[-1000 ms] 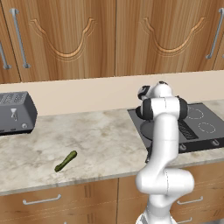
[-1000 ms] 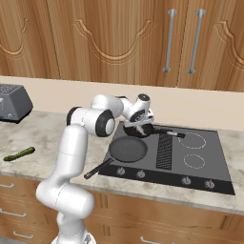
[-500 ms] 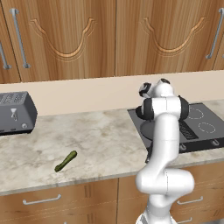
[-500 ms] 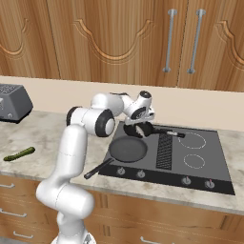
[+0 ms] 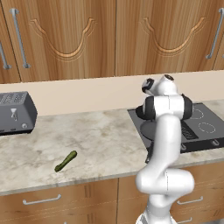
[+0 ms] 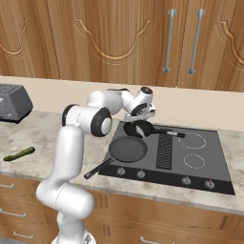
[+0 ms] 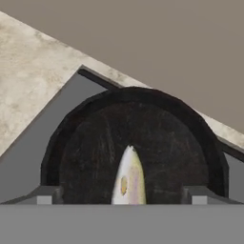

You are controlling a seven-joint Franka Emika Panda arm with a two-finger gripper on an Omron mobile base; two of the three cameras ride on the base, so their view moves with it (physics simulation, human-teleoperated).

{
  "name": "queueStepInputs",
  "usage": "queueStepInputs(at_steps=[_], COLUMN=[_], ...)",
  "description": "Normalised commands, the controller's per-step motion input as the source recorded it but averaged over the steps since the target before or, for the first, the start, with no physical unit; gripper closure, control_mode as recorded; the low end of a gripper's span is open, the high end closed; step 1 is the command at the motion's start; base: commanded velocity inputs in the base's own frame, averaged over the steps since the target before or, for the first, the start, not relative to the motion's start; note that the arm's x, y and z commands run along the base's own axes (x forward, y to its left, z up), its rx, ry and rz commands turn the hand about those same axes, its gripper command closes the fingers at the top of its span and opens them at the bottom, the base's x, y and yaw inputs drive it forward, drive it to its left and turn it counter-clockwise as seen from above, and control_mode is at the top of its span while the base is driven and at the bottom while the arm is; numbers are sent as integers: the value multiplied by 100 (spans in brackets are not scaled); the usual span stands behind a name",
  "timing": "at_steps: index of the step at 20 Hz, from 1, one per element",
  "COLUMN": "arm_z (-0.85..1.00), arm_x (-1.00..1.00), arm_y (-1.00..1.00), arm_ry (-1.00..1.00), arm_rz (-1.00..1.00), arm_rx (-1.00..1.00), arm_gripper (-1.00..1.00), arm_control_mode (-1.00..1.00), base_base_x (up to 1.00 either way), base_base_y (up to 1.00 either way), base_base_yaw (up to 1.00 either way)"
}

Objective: Place both pans onto different burners. Then place the squash and the fish on different pans.

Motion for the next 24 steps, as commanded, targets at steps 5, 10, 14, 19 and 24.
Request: queueStepInputs(at_steps=[5,10,14,19,24], arm_z=[0,0,3,5,0], arm_x=[-59,-35,-44,-44,-24], arm_y=[23,62,62,43,31], arm_ry=[-3,-4,-6,-3,4], arm_rz=[-10,-16,-20,-16,-11], arm_rx=[-1,-4,-2,4,6], arm_gripper=[-100,-100,-100,-100,-100], arm_control_mode=[-100,-100,-100,-100,-100], base_base_x=[0,0,0,0,0], base_base_y=[0,0,0,0,0], base_base_yaw=[0,0,0,0,0])
